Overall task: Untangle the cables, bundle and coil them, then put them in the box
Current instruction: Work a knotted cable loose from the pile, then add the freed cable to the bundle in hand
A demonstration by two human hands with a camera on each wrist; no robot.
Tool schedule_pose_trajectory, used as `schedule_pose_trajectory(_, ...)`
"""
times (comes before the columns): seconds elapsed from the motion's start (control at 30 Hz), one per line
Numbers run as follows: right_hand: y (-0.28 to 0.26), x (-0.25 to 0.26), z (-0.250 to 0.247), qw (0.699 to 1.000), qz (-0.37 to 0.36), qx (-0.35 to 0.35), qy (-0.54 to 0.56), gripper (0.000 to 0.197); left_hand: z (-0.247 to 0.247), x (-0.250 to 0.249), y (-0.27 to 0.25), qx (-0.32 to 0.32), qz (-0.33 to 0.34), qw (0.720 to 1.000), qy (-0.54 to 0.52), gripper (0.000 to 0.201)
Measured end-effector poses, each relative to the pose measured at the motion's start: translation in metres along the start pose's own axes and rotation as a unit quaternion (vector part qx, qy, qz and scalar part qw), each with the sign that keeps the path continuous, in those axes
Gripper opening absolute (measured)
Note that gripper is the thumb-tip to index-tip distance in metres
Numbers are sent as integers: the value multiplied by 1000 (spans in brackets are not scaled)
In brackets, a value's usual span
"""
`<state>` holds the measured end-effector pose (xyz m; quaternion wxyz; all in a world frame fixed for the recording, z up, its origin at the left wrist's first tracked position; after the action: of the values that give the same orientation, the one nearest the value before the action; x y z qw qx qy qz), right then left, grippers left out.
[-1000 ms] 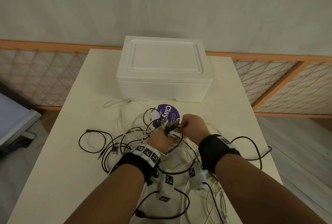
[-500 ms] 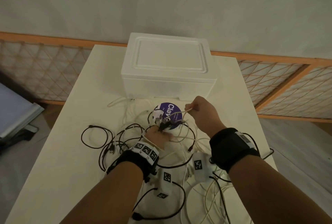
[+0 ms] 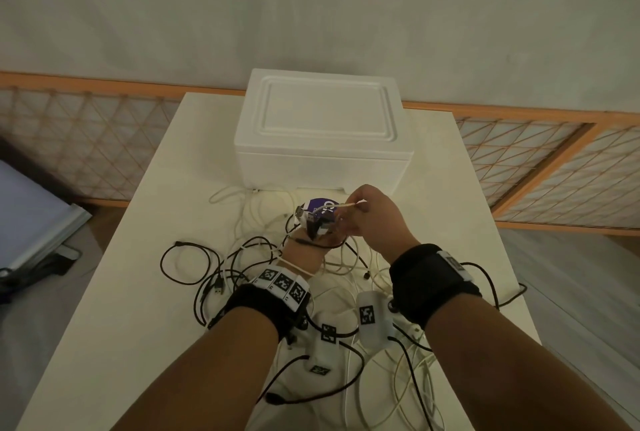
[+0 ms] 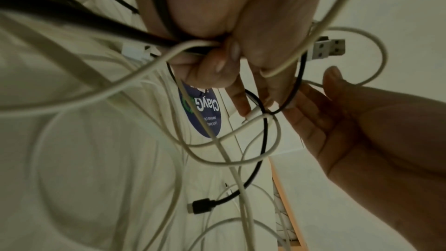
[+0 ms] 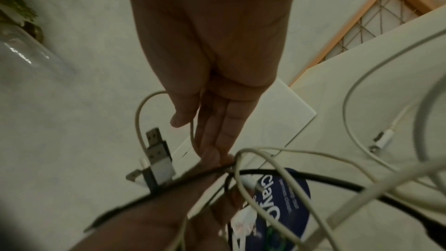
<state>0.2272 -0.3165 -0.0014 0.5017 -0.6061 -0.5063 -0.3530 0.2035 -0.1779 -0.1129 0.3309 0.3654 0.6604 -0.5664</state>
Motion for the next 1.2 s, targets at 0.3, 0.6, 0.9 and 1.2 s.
schedule_pose_trajectory(0.3,-4,-41,21,968,-61,45,-240,14,-16,-29,-9,-23,87,996,25,43)
schedule_pose_trajectory(0.6,-4,-11,33,965,-72,107,-226,27,-24,-33,-29,8,69,996,48,43)
schedule_pose_trajectory(0.9,-6,7,-31,987,-82,-64,-125,18,-78,-25,-39,-27,53,992,108,70)
schedule_pose_trajectory(1.2,-67,47,73,886,-251,119,-372,81,-73,-20,-71,-5,15,939,345,30)
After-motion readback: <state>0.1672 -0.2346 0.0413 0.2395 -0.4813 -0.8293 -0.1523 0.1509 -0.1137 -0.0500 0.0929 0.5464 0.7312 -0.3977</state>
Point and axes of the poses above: each hand's wrist, its own y-axis towards the middle knuckle, its own z-axis out of the palm, x = y × z, the point moved 7 cm from there along y, towards the middle knuckle, and after that the axes turned 1 degree about z, right-handed, at the moved point
